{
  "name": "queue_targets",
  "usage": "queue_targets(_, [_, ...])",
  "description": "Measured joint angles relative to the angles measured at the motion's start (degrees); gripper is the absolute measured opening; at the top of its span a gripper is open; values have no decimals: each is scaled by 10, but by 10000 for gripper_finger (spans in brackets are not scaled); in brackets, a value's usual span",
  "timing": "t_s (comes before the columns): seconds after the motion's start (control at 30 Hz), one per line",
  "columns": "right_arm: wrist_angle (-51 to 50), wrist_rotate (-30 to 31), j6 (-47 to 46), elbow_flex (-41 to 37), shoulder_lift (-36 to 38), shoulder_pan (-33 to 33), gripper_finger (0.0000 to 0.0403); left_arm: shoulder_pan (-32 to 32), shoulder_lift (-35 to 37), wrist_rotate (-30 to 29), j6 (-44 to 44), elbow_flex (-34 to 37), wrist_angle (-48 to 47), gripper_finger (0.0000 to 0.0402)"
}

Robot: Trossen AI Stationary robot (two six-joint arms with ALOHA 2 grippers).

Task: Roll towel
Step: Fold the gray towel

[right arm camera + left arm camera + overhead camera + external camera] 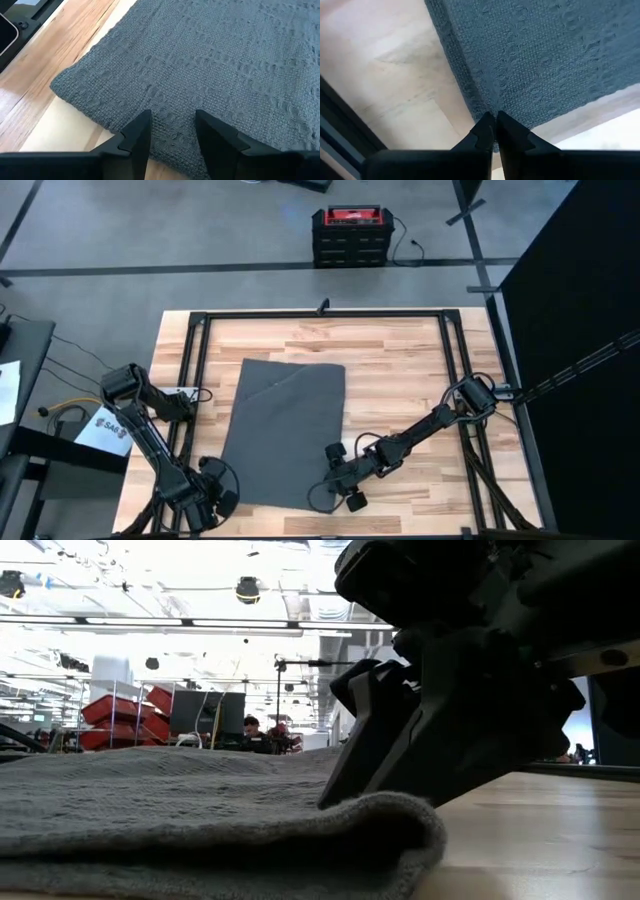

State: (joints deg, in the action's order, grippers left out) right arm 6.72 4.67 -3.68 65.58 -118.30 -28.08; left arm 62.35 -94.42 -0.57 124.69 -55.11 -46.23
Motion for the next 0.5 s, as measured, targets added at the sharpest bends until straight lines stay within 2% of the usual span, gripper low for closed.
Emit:
queue_targets(0.17, [-1, 0, 0, 0, 0, 0, 141, -1, -4, 2, -2, 0, -2, 11])
queue_targets(0.3, [-4, 2, 2, 0, 4, 0, 141, -1, -4, 3, -9, 0, -1, 31])
queue_targets(0.37, [-4, 21, 10, -1, 9, 0, 141, -1, -4, 3, -9, 0, 0, 43])
queue_targets(0.5, [30, 31, 25, -2, 22, -1, 141, -1, -4, 2, -10, 0, 4, 64])
